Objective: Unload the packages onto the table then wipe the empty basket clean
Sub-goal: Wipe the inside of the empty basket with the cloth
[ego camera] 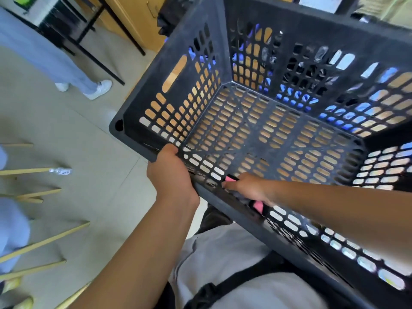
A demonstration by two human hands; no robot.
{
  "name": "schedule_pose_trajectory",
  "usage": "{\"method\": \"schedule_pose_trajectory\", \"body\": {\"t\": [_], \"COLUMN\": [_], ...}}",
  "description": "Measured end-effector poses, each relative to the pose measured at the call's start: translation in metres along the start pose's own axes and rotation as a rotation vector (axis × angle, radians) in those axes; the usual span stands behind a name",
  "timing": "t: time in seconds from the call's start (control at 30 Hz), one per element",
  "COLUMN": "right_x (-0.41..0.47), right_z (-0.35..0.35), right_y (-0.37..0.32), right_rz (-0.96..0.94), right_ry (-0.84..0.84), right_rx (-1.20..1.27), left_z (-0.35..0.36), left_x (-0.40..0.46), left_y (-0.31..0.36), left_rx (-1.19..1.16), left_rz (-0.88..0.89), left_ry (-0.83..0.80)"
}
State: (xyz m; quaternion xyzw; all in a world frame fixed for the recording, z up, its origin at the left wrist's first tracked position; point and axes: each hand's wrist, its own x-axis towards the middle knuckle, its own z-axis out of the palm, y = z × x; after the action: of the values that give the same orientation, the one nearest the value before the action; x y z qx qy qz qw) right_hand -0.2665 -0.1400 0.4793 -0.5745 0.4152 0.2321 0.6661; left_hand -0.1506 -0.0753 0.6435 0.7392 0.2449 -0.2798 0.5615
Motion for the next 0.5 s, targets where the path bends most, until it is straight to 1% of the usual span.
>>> {"method": "schedule_pose_trajectory", "body": {"t": [0.07,0.23,0.4,0.47,0.5], "right_x": [-0.022,-0.092,-0.136,-0.148,-0.150], "right_z": [0.001,0.001,0.000,-0.011,-0.020], "right_y": [-0.013,-0.049,-0.073,-0.085,-0.092], "right_rz": [-0.038,-0.171,-0.283,-0.311,-0.321], "right_ry": [-0.004,-0.114,-0.147,-0.223,-0.265], "right_rx": [0.036,0.190,0.230,0.246,0.216], "left_z": [0.000,-0.001,-0.003,-0.002,-0.002], "left_x": [0.003,0.004,0.008,0.008,0.007], "left_y": [0.000,-0.002,-0.004,-0.004,-0.004], "left_rx": [0.007,0.014,0.037,0.026,0.008], "left_rz": [0.000,0.005,0.005,0.014,0.029], "left_ry": [0.011,0.014,0.026,-0.002,-0.008]}}
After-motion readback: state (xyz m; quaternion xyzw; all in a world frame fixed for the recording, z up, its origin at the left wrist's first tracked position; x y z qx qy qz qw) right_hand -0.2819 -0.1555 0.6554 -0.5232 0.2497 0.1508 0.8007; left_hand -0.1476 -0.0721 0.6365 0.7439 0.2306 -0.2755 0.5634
